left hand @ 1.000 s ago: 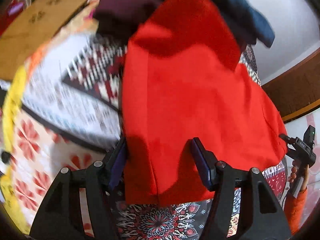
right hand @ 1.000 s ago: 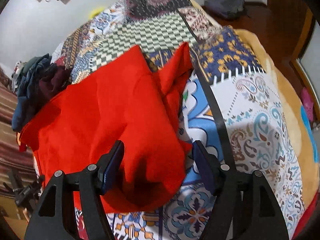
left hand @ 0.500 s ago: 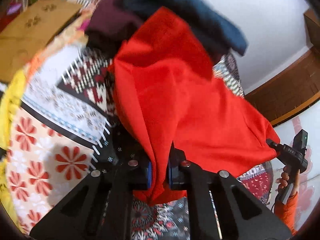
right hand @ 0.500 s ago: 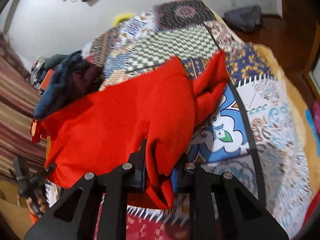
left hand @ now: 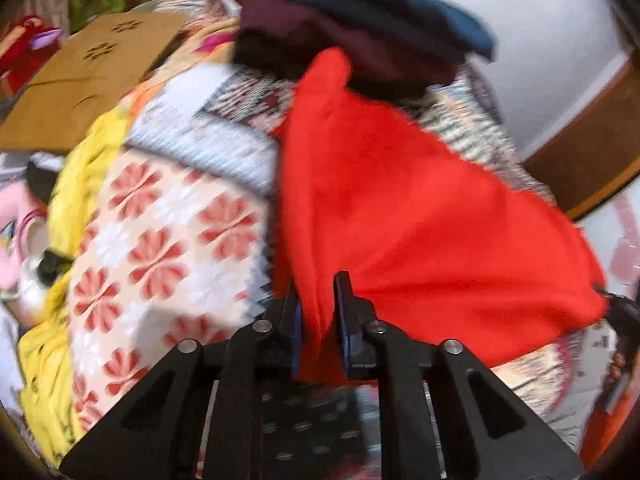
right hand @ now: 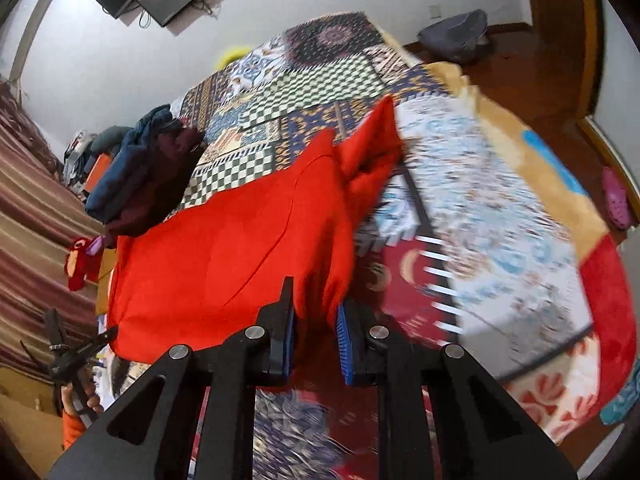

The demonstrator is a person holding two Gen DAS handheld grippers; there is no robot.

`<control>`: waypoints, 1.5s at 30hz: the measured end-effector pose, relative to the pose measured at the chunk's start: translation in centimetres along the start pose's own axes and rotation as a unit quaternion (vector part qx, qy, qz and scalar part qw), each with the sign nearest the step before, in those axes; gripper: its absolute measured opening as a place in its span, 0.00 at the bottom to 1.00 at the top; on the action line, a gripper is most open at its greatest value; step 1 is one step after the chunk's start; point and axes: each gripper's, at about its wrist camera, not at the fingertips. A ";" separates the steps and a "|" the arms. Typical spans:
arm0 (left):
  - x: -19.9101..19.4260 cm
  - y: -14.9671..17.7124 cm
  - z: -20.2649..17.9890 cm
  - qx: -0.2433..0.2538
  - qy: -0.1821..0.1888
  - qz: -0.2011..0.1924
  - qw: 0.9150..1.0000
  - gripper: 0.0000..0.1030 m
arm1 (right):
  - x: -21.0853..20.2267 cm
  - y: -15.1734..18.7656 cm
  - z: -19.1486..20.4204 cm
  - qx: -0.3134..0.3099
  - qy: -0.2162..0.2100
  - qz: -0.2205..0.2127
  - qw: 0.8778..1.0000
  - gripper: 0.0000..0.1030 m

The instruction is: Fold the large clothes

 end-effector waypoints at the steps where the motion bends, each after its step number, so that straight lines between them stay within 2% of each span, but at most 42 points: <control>1: 0.4 0.3 0.6 -0.006 -0.010 0.004 1.000 0.19 | -0.4 0.1 -0.1 -0.004 0.017 -0.006 1.000 0.15; 3: 0.3 1.2 1.3 -0.018 -0.008 0.010 1.000 0.26 | -1.1 0.1 0.2 -0.020 0.057 -0.019 0.998 0.15; 5: -0.5 1.7 1.7 -0.018 -0.026 0.001 1.000 0.38 | -2.1 0.0 0.5 -0.043 0.125 -0.038 0.990 0.14; 6: -0.9 1.8 1.8 -0.014 -0.036 -0.007 0.999 0.40 | -2.5 0.0 0.5 -0.049 0.136 -0.043 0.989 0.14; 9: -2.6 1.9 2.0 -0.006 -0.066 -0.031 0.997 0.41 | -4.0 -0.5 0.6 -0.041 0.124 -0.055 0.990 0.14; 12: -4.0 1.7 2.3 -0.016 -0.076 -0.042 0.996 0.46 | -4.8 -0.9 2.0 -0.057 0.117 -0.070 0.989 0.14; 14: -4.8 1.8 2.7 -0.029 -0.074 -0.044 0.996 0.56 | -4.7 -1.2 3.5 -0.080 0.116 -0.075 0.987 0.15; 15: -5.4 2.0 3.0 -0.038 -0.065 -0.046 0.996 0.58 | -4.6 -1.2 4.1 -0.088 0.113 -0.075 0.987 0.16; 17: -6.4 2.3 3.0 -0.058 -0.034 -0.049 0.997 0.63 | -3.9 -1.6 5.5 -0.103 0.096 -0.071 0.987 0.24; 18: -6.6 2.5 2.8 -0.063 -0.023 -0.048 0.997 0.64 | -3.7 -1.5 6.0 -0.105 0.086 -0.071 0.988 0.37; 19: -6.6 2.6 2.5 -0.068 -0.009 -0.045 0.997 0.65 | -3.5 -1.4 6.3 -0.104 0.078 -0.071 0.989 0.56; 21: -6.6 3.1 1.7 -0.072 0.018 -0.038 0.996 0.65 | -2.6 -1.1 7.1 -0.101 0.062 -0.074 0.990 0.66; 25: -4.6 4.0 0.0 -0.078 0.079 0.005 0.994 0.67 | 0.5 -0.8 8.7 -0.106 0.032 -0.039 0.993 0.66; 27: -3.2 4.4 -0.4 -0.090 0.098 0.029 0.991 0.67 | 1.6 -0.6 9.2 -0.113 0.028 -0.026 0.993 0.66; 30: -1.2 4.7 -1.1 -0.115 0.128 0.064 0.983 0.67 | 3.3 -0.2 9.8 -0.122 0.022 -0.002 0.992 0.66; 32: 0.1 4.6 -1.4 -0.137 0.156 0.084 0.975 0.67 | 4.4 0.1 10.1 -0.129 0.028 0.014 0.991 0.66; 38: 2.2 2.3 -2.2 -0.170 0.183 0.097 0.963 0.67 | 6.5 0.3 10.6 -0.138 0.033 0.045 0.989 0.66; 45: 5.1 -0.9 -3.6 -0.187 0.191 0.094 0.959 0.67 | 8.6 0.1 12.2 -0.166 0.038 0.065 0.983 0.66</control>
Point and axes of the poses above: each gripper's, at about its wrist camera, not at the fingertips, and x roughly the way its jaws point, z to its left, y to its underside, and after that the axes turned 15 degrees about -y, right-handed
